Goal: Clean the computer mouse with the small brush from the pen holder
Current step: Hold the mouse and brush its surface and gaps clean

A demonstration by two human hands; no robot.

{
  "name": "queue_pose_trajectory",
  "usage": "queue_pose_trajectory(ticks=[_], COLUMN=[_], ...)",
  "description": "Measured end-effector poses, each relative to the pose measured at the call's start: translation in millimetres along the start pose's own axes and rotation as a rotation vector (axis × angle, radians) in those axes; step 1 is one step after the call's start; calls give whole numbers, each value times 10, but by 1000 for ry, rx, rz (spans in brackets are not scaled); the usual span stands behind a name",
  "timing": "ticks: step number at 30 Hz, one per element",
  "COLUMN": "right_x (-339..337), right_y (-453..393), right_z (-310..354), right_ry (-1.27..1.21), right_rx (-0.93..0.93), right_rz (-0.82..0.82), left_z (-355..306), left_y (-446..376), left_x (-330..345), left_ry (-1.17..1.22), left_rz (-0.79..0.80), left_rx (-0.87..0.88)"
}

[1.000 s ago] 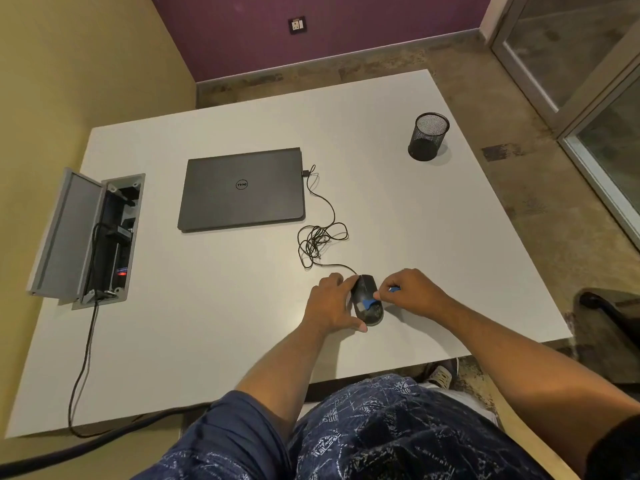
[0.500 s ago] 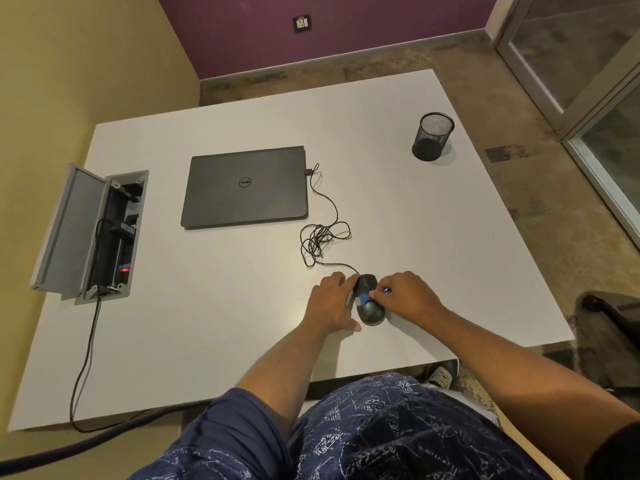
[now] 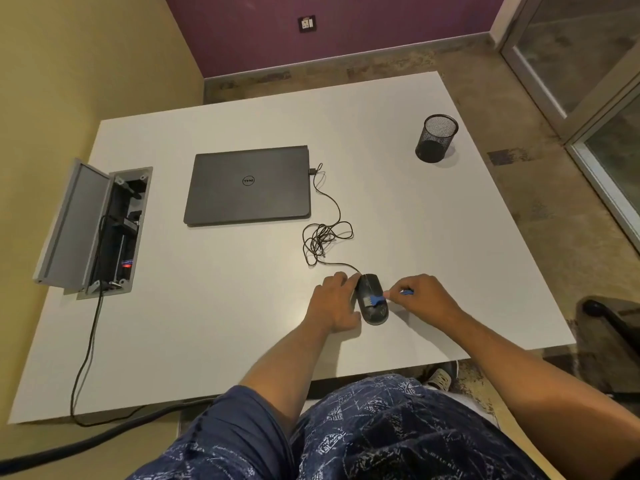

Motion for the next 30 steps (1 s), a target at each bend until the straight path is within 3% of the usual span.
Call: queue_pose_trajectory(ticks=[3, 9, 13, 18, 22, 26, 30], right_x=[-68, 75, -33, 102, 45, 216, 11], right_y=[6, 64, 75, 87, 62, 106, 80], right_z=[-109, -241, -338, -286, -268, -206, -215], right_ry=[-11, -4, -98, -19, -39, 94, -47], right_rx=[44, 37, 55, 5, 5, -36, -15], right_rz=[-59, 115, -33, 64, 1, 133, -49], left_z=[5, 33, 14, 18, 28, 32, 32], left_y=[0, -43, -78, -82, -90, -98, -100], left_x=[-15, -46, -39, -34, -36, -30, -39], left_ry=[47, 108, 95, 78, 71, 64, 57], left_rz=[15, -75, -82, -84, -88, -83, -90], left_rx=[-24, -27, -31, -34, -30, -26, -20])
Point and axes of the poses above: each hand's wrist, its own y-axis away from the middle knuckle, its own x-axis out of the palm, z = x × y, the point moved 9 cm from there along -y, towards the middle knuckle, and after that the axes turned 6 degrees about y, right-handed, at the moved point
